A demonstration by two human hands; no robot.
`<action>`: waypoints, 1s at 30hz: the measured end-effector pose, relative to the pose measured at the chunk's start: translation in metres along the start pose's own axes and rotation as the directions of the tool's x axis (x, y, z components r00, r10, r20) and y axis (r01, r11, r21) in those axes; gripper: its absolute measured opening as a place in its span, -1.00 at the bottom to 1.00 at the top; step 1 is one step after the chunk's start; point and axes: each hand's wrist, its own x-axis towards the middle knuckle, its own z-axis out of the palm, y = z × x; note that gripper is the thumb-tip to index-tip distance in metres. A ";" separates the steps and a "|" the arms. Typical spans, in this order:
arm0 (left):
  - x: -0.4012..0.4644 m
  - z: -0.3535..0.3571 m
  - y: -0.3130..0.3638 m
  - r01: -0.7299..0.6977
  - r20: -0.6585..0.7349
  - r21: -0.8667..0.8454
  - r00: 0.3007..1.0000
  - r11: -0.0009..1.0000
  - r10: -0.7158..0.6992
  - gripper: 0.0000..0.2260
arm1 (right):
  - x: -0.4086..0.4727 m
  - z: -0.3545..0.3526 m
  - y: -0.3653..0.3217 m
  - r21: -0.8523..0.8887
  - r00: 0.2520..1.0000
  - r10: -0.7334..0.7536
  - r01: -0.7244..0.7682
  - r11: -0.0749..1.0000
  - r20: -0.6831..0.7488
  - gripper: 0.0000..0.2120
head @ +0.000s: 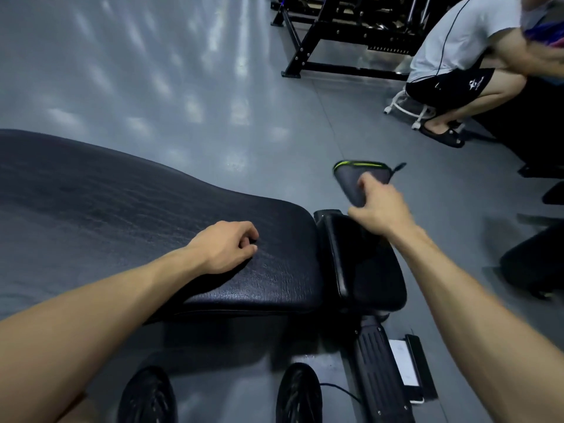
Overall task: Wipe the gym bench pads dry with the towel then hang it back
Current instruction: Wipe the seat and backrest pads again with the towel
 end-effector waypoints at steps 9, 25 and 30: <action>0.012 0.005 -0.005 -0.006 -0.023 0.071 1.000 0.997 0.007 -0.81 | -0.032 0.052 0.003 -0.191 0.880 -0.067 0.176 0.966 0.471 -0.60; 0.011 0.008 -0.007 -0.008 -0.044 0.077 0.999 0.997 0.012 -0.83 | -0.019 0.115 0.035 0.192 0.977 0.037 -0.078 0.978 0.210 -0.43; 0.012 0.006 -0.005 -0.001 -0.024 0.088 1.000 0.996 0.003 -0.83 | -0.041 0.111 0.039 0.113 0.946 -0.029 -0.008 0.994 0.324 0.01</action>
